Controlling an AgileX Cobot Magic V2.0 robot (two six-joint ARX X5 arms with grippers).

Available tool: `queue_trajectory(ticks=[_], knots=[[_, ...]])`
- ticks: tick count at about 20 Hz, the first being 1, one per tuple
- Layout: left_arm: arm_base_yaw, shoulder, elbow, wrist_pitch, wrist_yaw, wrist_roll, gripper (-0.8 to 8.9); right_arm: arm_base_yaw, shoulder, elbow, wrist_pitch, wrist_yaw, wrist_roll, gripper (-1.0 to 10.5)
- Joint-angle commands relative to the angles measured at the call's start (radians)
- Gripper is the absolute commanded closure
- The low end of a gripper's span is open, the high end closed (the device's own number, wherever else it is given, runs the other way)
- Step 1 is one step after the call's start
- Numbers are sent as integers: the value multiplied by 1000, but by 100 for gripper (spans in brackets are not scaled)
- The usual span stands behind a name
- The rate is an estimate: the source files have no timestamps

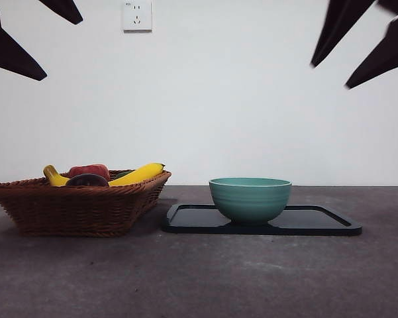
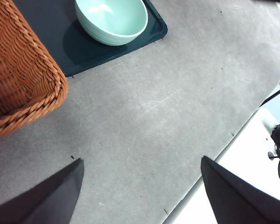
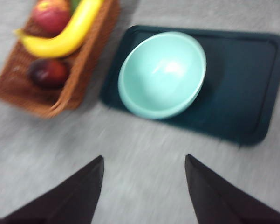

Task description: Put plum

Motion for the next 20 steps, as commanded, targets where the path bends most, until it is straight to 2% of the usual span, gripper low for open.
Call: queue_trajectory(ticks=[1,6,10,17,20], knots=[[-4,5,18,5,10,26,409,-8,148,89,5,16,-41,669],[-4,5,18,5,10,29,409,-13,412,252,6,31,-79,669],[-4,5,18,5,10,29,409,-13,552,314,24,58,-101,670],[-4,5,18,5,10,29,409,-11,684,314,111,83,-101,678],[-4,5,18,5,10,29,409,-10,710,314,130,95,-100,759]])
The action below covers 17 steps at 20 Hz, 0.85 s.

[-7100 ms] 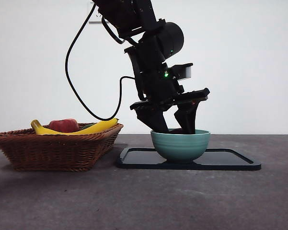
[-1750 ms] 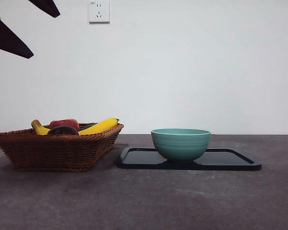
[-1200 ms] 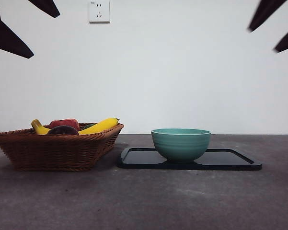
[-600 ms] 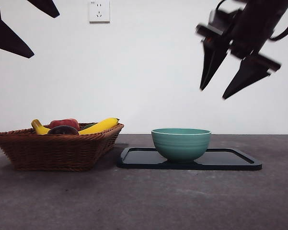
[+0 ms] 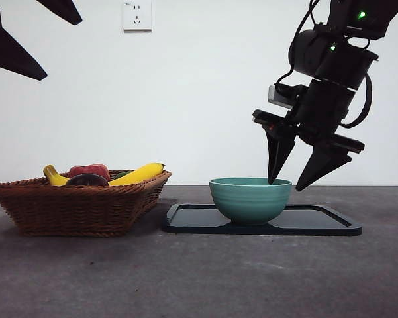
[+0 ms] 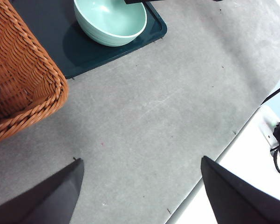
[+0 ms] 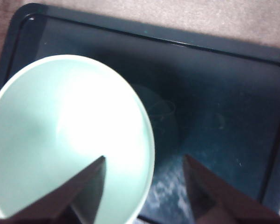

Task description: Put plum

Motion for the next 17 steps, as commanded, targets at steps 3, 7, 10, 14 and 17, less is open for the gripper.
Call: queue_trajectory(ticks=[3,7,10,14,17], knots=[[-5,5,18,5,10,9,409,7,42,22,27,23,-9,816],[-5,5,18,4,10,8,409,7,42,22,39,25,-9,934],[-5,5,18,4,10,8,409,7,39,22,74,26,0,936],[-5,5,18,4,10,8,409,7,-26,40,79,26,15,936],[-5,5,18,4,10,9,409,7,-135,42,33,23,13,936]])
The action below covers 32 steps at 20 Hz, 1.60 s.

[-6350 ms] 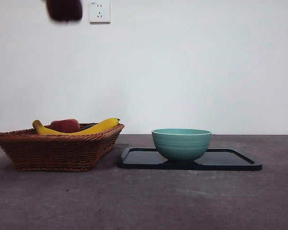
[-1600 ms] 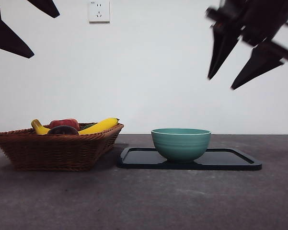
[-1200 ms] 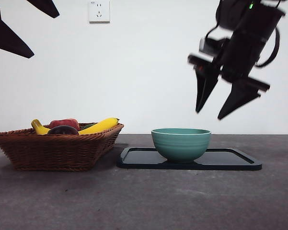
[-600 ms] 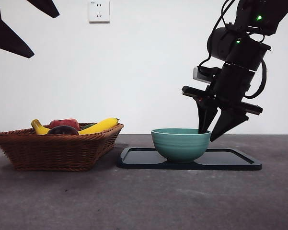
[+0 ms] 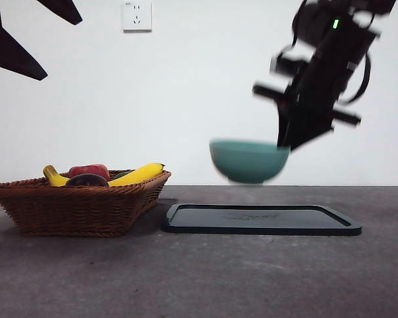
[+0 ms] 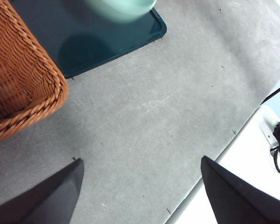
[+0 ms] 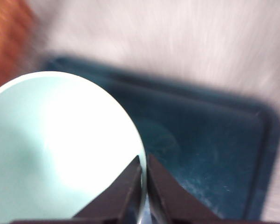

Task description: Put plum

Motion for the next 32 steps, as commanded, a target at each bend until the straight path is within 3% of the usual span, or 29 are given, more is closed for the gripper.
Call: queue_trajectory(ticks=[1,8,12,23,32], knots=[[-5,5,18,5,10,9,409,7,-69,30,-39,-3,0,936],[-5,5,18,5,10,10,409,58,-326,29,-258,1,-72,936],[-5,5,18,5,10,9,409,103,-418,-3,-349,1,-74,936],[-5,5,18,6,10,10,409,250,-473,-443,-103,2,-8,936],[-5,5,18,5,10,9,409,299,-348,-528,25,32,11,936]])
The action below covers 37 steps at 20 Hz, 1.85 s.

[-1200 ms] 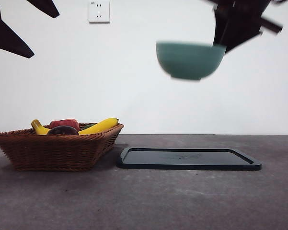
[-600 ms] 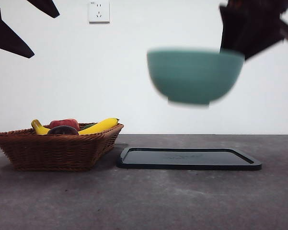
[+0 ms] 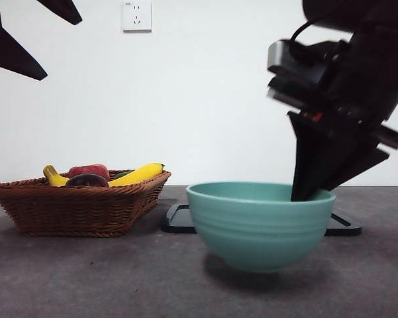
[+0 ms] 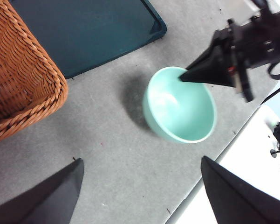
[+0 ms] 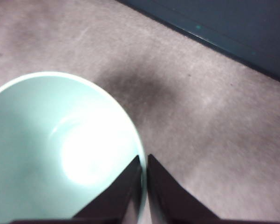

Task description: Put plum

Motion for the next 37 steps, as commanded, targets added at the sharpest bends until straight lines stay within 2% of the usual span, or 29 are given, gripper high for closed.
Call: queue_trajectory(ticks=[1,7,10,13,18,21,29,37], knots=[[-5,5,18,4,10,9,409,14,49,6,21,10,11,936],[-5,5,18,4,10,10,409,23,75,6,24,32,10,919],[-5,5,18,4,9,10,409,34,72,8,24,32,14,762],[-5,5,18,4,9,10,409,36,44,14,24,32,14,756],[-5,5,18,4,9,9,409,31,-96,38,-44,75,13,755],[-5,5,18,4,9,9,409,31,-213,59,-115,72,13,755],[-5,5,18,1,9,9,409,31,-520,78,-309,-39,13,755],[-5,5,18,-3,9,8,409,31,-642,78,-396,-41,14,756]])
